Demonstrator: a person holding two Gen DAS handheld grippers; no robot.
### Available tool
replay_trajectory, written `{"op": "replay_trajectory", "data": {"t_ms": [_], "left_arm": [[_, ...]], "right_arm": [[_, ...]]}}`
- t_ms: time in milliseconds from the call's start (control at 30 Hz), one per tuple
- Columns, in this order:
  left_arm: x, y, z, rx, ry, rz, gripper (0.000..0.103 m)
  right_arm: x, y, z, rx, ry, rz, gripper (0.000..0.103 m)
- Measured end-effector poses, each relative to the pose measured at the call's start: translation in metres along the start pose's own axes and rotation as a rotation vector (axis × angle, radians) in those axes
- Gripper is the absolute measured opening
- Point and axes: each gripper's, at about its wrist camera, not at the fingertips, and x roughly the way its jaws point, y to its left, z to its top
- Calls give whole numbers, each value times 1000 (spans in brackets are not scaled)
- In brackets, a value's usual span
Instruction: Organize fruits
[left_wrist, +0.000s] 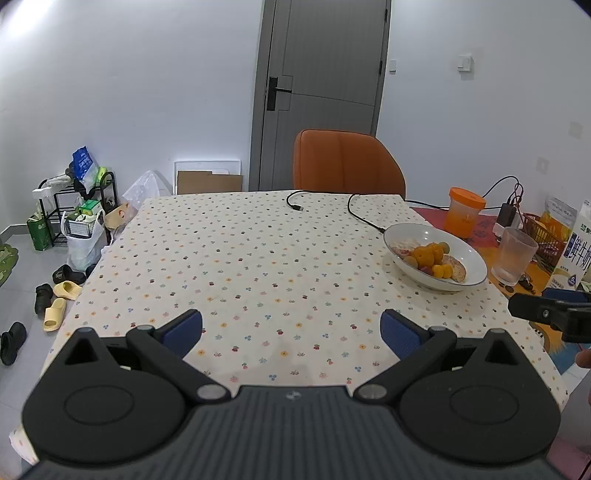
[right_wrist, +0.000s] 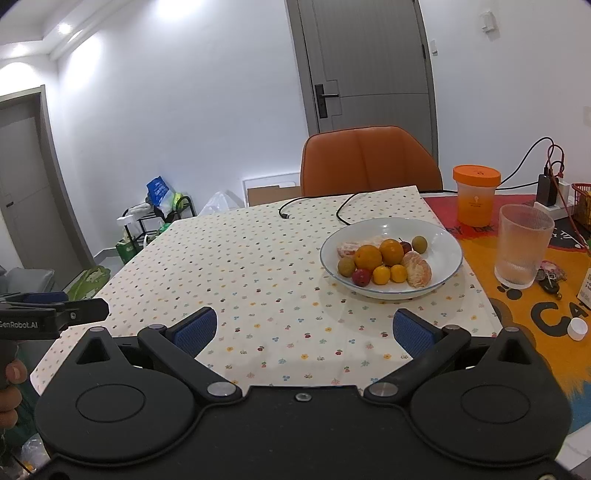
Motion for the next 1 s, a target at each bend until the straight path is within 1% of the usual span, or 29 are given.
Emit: {"op": "replay_trajectory", "data": {"t_ms": [767, 1000], "left_arm": [[2, -2, -3, 3, 8, -1, 102], [1, -3, -6, 12, 3, -13, 102]], "right_arm": [[3, 0, -2, -5, 6, -1, 103], [4, -1, -4, -4, 12, -3, 103]]}}
